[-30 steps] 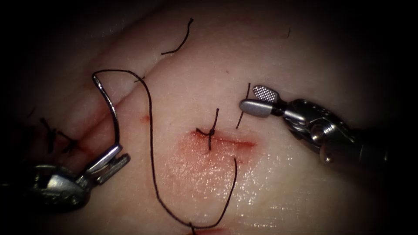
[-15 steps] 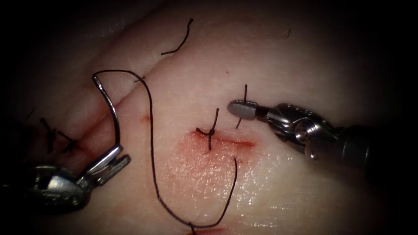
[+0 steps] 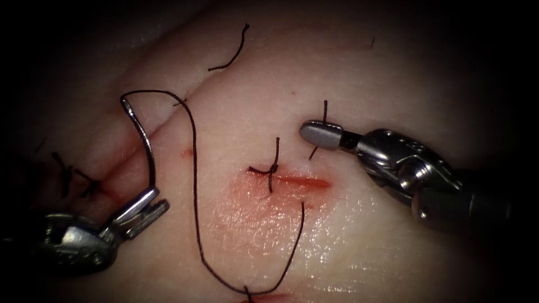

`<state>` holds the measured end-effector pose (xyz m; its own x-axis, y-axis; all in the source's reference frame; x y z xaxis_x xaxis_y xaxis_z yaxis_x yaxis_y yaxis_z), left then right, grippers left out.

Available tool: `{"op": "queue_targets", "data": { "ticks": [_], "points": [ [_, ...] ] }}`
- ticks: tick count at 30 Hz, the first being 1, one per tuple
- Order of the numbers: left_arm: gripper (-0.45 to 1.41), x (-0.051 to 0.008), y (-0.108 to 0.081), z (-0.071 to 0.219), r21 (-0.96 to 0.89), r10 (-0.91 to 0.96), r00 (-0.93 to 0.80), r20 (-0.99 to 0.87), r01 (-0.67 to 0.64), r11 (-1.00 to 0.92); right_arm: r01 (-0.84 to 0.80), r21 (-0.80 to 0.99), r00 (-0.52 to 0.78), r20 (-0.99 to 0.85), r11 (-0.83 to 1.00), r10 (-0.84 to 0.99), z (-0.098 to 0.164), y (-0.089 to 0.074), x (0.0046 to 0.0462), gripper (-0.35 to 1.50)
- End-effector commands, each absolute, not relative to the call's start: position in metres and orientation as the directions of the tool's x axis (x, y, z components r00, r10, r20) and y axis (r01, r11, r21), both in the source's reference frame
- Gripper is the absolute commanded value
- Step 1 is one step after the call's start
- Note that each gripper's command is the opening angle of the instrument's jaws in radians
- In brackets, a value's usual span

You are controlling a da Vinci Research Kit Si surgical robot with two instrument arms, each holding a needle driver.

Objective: Wound Closure

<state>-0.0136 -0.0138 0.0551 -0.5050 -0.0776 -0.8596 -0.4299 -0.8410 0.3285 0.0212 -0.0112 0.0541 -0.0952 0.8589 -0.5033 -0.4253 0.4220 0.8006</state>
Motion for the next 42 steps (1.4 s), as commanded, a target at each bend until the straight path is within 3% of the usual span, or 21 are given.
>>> {"op": "queue_targets", "data": {
  "ticks": [1, 16, 21, 22, 24, 25, 27, 31, 34, 42],
  "points": [
    [-0.45, -0.0141, -0.0140, 0.0556, 0.328, -0.077, -0.506, -0.859, -0.429, -0.842, -0.425, 0.793, -0.094, -0.518, 0.437, 0.850, 0.0540, -0.0108, 0.0220, -0.35],
    [-0.45, -0.0141, -0.0143, 0.0558, 0.324, -0.072, -0.521, -0.850, -0.411, -0.852, -0.427, 0.758, -0.097, -0.580, 0.493, 0.809, 0.0529, -0.0101, 0.0217, -0.35],
    [-0.45, -0.0140, -0.0150, 0.0557, 0.236, 0.002, -0.505, -0.863, -0.408, -0.882, -0.419, 0.732, -0.086, -0.620, 0.536, 0.780, 0.0530, -0.0103, 0.0218, -0.35],
    [-0.32, -0.0140, -0.0152, 0.0556, 0.183, 0.054, -0.495, -0.867, -0.419, -0.889, -0.408, 0.736, -0.091, -0.621, 0.540, 0.778, 0.0530, -0.0103, 0.0218, -0.23],
    [-0.03, -0.0140, -0.0157, 0.0552, 0.113, 0.124, -0.480, -0.868, -0.435, -0.893, -0.402, 0.740, -0.117, -0.626, 0.540, 0.771, 0.0529, -0.0101, 0.0217, 0.76],
    [0.22, -0.0139, -0.0161, 0.0548, 0.066, 0.169, -0.466, -0.869, -0.446, -0.893, -0.402, 0.742, -0.134, -0.628, 0.537, 0.767, 0.0528, -0.0099, 0.0216, 1.03],
    [0.54, -0.0136, -0.0166, 0.0541, -0.009, 0.252, -0.446, -0.859, -0.479, -0.878, -0.401, 0.745, -0.154, -0.629, 0.534, 0.762, 0.0525, -0.0096, 0.0215, 1.26],
    [1.13, -0.0124, -0.0173, 0.0522, -0.139, 0.398, -0.402, -0.825, -0.539, -0.831, -0.397, 0.744, -0.166, -0.634, 0.538, 0.755, 0.0518, -0.0093, 0.0211, 1.30],
    [1.40, -0.0113, -0.0175, 0.0509, -0.181, 0.448, -0.410, -0.795, -0.544, -0.820, -0.395, 0.735, -0.159, -0.645, 0.551, 0.747, 0.0515, -0.0094, 0.0207, 1.26],
    [1.40, -0.0062, -0.0178, 0.0479, -0.239, 0.542, -0.457, -0.705, -0.566, -0.789, -0.395, 0.711, -0.134, -0.672, 0.582, 0.729, 0.0513, -0.0094, 0.0200, 0.99]
  ]
}}
